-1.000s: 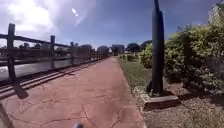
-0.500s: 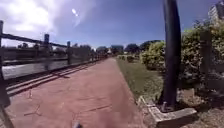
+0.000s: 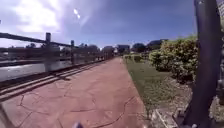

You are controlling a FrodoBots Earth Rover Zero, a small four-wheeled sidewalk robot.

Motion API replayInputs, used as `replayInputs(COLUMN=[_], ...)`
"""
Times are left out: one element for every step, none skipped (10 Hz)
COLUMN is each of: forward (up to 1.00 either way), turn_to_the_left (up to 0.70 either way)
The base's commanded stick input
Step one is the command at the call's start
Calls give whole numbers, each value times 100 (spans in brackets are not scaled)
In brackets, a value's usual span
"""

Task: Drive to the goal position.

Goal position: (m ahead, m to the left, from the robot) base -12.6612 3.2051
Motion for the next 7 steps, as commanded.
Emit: replayInputs(forward=[70, 70, 70, 70, 70, 70, 70], turn_to_the_left=[0, 0, 0, 0, 0, 0, 0])
